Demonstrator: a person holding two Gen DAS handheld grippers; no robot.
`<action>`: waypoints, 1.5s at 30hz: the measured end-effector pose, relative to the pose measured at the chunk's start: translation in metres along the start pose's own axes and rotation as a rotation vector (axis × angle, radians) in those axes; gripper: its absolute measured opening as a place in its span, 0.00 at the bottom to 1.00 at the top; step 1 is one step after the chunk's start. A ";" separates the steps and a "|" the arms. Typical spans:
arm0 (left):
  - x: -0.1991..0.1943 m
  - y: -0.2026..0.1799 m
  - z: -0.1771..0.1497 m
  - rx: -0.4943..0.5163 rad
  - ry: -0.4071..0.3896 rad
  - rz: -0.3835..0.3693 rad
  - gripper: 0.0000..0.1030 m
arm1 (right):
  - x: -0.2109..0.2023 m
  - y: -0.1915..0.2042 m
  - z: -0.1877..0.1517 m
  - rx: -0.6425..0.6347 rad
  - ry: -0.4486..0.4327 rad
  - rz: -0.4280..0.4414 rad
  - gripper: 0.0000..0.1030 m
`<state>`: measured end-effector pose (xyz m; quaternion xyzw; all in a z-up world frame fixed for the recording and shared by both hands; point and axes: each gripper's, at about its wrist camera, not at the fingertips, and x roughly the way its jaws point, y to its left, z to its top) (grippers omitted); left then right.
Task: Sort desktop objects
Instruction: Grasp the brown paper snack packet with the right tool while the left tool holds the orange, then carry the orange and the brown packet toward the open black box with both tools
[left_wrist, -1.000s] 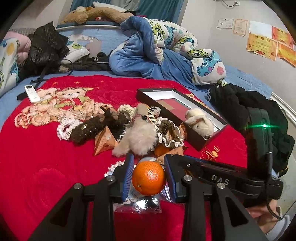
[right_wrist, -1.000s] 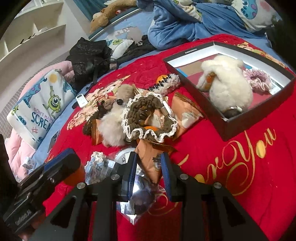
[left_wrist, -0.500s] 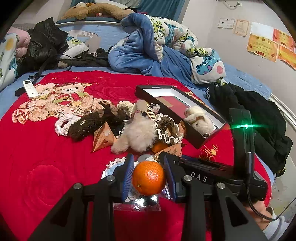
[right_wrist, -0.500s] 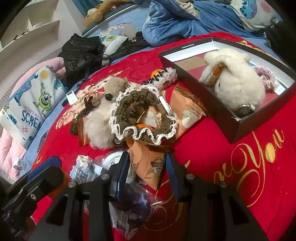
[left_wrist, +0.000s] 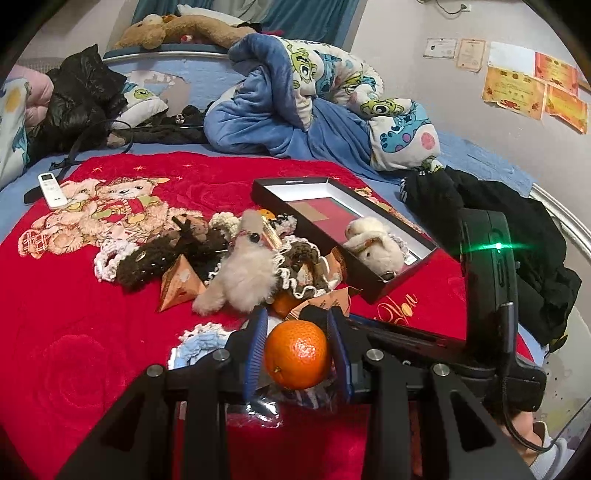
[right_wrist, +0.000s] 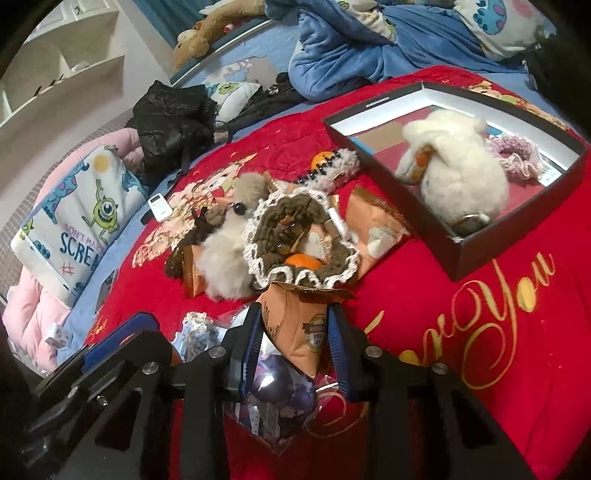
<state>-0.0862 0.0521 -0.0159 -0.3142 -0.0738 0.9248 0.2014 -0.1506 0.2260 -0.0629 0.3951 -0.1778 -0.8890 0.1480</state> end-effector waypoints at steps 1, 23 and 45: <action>0.001 -0.001 0.000 -0.001 0.001 -0.003 0.34 | -0.002 -0.003 0.001 0.009 -0.004 0.002 0.32; 0.024 -0.061 -0.007 0.088 0.020 -0.069 0.34 | -0.082 -0.076 0.010 0.057 -0.130 -0.106 0.33; 0.035 -0.088 -0.016 0.141 0.050 -0.116 0.34 | -0.108 -0.105 0.016 0.111 -0.179 -0.120 0.32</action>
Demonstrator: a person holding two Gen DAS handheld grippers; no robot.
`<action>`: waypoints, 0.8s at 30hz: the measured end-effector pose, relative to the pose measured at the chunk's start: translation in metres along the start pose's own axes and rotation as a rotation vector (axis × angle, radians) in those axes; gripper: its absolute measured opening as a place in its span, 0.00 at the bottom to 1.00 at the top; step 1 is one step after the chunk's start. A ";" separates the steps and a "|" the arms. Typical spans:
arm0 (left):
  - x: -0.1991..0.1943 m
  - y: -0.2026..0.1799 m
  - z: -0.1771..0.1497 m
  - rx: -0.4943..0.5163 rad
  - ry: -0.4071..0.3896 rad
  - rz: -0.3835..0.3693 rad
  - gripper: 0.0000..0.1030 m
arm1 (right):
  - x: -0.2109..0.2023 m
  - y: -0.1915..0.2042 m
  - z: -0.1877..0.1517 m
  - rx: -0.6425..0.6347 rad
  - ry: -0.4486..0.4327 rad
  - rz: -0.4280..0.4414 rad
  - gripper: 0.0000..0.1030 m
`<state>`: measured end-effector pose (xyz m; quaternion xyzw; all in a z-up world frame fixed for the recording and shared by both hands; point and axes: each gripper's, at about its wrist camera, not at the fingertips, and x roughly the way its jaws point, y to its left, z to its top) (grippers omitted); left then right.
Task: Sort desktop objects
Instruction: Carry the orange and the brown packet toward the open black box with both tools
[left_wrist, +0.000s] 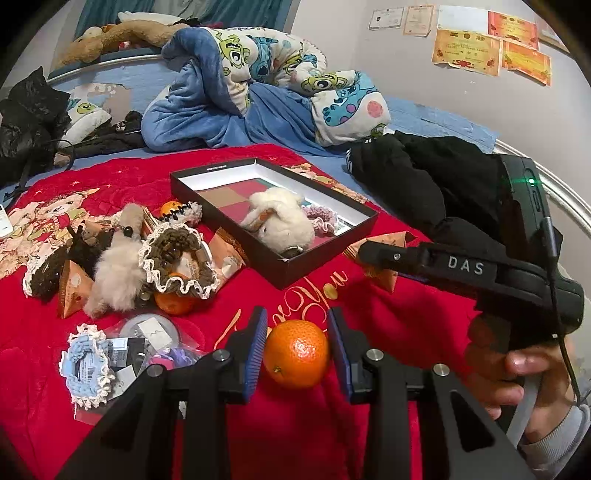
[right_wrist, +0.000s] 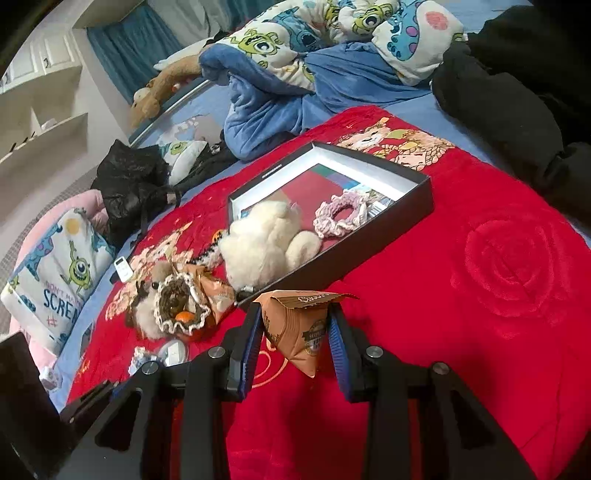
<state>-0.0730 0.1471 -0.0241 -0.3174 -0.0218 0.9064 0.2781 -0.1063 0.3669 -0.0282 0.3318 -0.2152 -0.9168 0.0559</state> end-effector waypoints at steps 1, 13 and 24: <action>-0.001 0.000 0.001 -0.004 -0.003 -0.004 0.34 | 0.000 -0.001 0.002 0.002 -0.004 -0.002 0.32; 0.012 0.005 0.024 -0.033 0.004 -0.015 0.34 | -0.005 -0.005 0.032 0.051 -0.082 0.006 0.32; 0.054 -0.017 0.049 0.030 0.006 0.012 0.34 | 0.021 -0.027 0.062 0.142 -0.086 0.019 0.32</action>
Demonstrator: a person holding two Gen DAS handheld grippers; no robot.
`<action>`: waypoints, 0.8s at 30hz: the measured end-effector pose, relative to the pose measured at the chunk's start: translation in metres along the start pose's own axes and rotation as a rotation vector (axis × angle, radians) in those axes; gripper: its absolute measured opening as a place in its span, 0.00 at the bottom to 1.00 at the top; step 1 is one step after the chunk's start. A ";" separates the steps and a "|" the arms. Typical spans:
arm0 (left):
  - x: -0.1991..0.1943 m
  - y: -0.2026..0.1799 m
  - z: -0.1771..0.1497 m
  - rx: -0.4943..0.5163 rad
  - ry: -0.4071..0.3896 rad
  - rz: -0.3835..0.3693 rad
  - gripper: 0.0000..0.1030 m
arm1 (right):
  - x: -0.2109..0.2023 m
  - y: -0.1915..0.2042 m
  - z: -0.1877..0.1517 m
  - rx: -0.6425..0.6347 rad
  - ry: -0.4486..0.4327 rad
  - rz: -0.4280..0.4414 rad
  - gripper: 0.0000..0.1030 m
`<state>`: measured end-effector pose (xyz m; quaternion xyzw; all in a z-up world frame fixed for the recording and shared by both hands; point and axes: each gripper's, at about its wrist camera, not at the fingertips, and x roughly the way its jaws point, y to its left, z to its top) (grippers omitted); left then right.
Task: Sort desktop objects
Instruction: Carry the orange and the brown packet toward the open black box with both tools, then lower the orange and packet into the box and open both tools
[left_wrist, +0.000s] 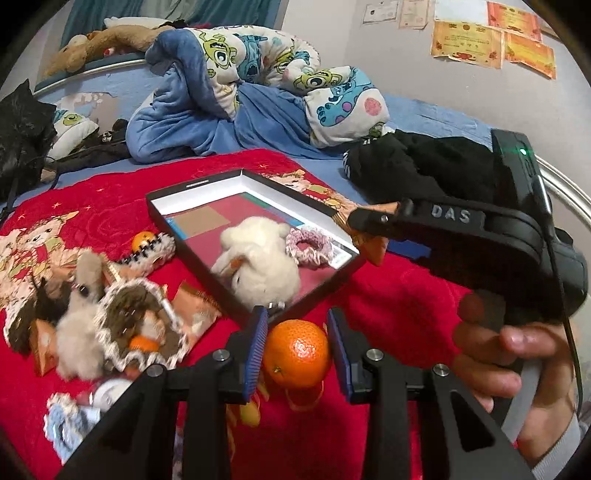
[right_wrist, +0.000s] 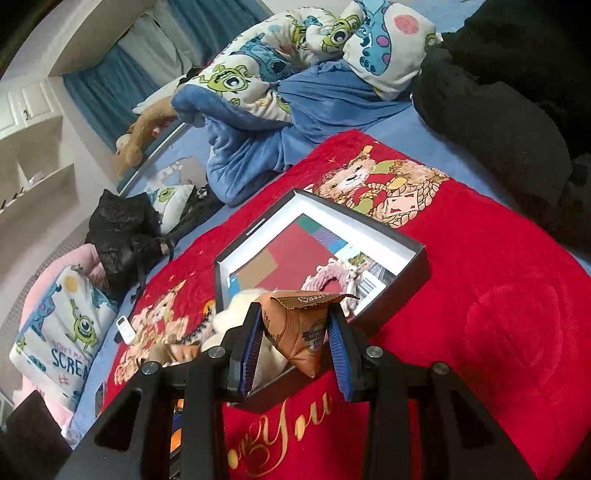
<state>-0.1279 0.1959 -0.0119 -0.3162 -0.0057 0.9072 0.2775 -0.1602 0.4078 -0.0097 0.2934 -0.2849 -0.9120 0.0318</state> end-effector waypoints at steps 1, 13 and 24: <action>0.004 0.000 0.003 -0.002 -0.002 0.001 0.34 | 0.002 -0.003 0.001 0.007 0.003 0.002 0.32; 0.053 0.017 0.028 -0.038 -0.012 0.032 0.34 | 0.019 -0.021 0.010 0.018 0.037 -0.007 0.32; 0.095 0.031 0.044 -0.044 -0.027 0.027 0.34 | 0.041 -0.009 0.014 -0.094 0.017 -0.038 0.32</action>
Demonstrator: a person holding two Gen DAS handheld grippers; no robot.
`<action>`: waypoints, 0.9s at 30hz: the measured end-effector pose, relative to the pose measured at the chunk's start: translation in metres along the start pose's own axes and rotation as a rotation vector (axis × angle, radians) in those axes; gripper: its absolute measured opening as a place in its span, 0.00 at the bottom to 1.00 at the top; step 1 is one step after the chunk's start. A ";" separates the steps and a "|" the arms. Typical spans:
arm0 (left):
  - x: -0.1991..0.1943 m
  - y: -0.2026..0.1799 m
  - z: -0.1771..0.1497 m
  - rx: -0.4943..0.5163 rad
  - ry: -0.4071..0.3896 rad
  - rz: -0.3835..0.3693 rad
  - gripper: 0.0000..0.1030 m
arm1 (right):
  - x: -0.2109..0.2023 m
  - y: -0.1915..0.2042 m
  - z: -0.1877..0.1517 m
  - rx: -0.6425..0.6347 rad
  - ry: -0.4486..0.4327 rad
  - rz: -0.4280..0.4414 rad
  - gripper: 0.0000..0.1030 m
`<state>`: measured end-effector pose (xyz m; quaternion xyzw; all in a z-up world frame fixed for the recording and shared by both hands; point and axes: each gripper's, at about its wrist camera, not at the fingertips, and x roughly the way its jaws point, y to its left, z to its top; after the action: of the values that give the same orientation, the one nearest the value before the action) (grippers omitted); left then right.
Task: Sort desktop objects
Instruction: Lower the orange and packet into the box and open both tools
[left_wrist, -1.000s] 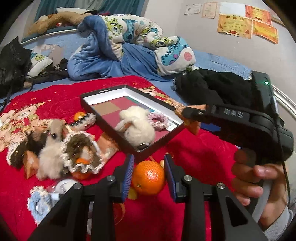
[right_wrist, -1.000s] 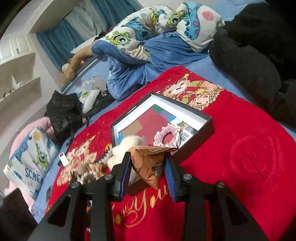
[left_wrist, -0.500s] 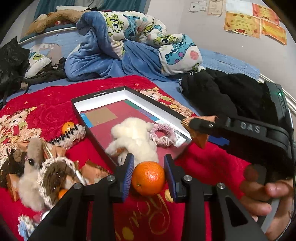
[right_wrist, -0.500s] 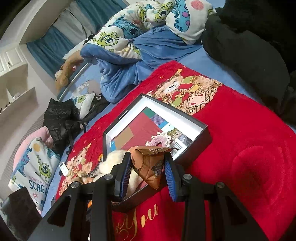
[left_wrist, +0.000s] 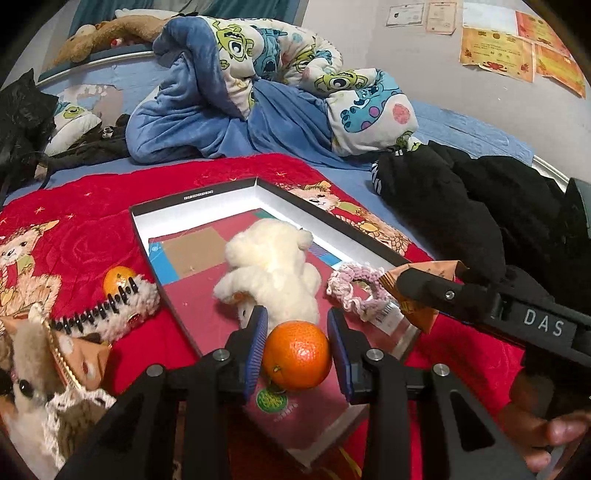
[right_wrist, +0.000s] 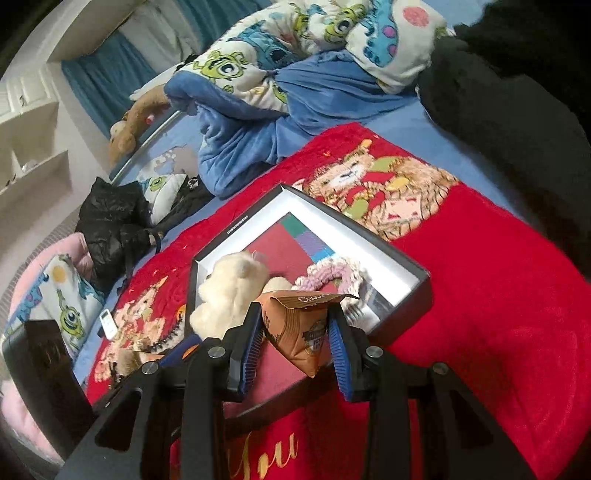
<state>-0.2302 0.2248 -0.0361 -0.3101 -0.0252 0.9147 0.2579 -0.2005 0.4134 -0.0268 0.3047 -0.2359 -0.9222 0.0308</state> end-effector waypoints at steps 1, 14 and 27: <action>0.001 0.001 -0.001 -0.004 0.000 -0.004 0.34 | 0.003 0.002 0.000 -0.021 -0.001 -0.014 0.32; 0.005 0.001 -0.011 0.046 0.017 -0.003 0.33 | 0.027 0.027 -0.017 -0.277 0.029 -0.190 0.32; 0.005 0.001 -0.015 0.042 0.019 0.007 0.33 | 0.032 0.027 -0.021 -0.276 0.001 -0.182 0.33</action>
<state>-0.2254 0.2245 -0.0510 -0.3136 -0.0025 0.9129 0.2612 -0.2171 0.3745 -0.0470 0.3182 -0.0786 -0.9447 -0.0111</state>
